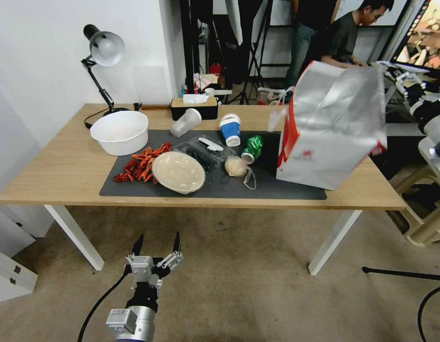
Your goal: Pick up the food delivery bag from the floor and place it on the table.
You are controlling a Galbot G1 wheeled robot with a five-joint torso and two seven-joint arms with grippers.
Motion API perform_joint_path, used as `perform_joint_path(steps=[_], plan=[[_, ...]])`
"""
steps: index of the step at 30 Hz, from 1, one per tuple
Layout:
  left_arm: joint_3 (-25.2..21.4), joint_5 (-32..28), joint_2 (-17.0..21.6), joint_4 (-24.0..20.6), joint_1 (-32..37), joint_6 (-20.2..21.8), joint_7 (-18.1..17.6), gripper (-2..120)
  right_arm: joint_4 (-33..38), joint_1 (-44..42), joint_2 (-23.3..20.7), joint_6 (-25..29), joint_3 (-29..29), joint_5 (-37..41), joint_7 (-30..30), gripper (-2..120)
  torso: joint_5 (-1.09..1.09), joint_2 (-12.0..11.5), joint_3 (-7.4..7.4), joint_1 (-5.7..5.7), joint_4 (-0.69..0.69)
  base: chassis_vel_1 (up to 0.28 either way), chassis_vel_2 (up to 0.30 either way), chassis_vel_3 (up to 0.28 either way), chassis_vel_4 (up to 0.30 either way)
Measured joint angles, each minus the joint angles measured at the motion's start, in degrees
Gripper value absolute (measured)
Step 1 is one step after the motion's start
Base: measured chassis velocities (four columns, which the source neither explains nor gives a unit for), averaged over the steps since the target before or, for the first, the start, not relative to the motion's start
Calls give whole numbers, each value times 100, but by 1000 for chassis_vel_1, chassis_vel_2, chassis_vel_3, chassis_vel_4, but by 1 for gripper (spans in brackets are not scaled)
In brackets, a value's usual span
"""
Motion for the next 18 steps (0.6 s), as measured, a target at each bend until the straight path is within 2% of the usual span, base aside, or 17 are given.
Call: perform_joint_path(steps=[3,4,7,13,15,16,18], plan=[[2,-1,-9,-19,7,11,-2,100,88,-89,-28,-17,-13,-239,-291,92,0,0,0,0,0,0,0,0,0],[2,-1,-9,-19,7,11,-2,100,88,-89,-28,-17,-13,-239,-291,92,0,0,0,0,0,0,0,0,0],[-1,-14,-7,-38,26,13,-3,100,245,-234,-41,-59,16,-328,-352,103,0,0,0,0,1,0,0,0,0],[-4,-48,-3,-112,33,34,-9,100,460,-610,-72,-111,226,-530,-467,111,0,0,-1,0,0,0,0,0,0],[-31,-81,7,-179,29,67,-9,100,714,-1042,-106,8,430,-1093,-695,113,0,0,0,0,0,0,0,0,0],[-31,-81,7,-179,29,67,-9,100,714,-1042,-106,8,430,-1093,-695,113,0,0,0,0,0,0,0,0,0],[-64,-111,14,-220,26,88,-10,100,1029,-1469,-112,221,616,-1819,-854,114,0,0,-1,0,-1,0,0,0,0]])
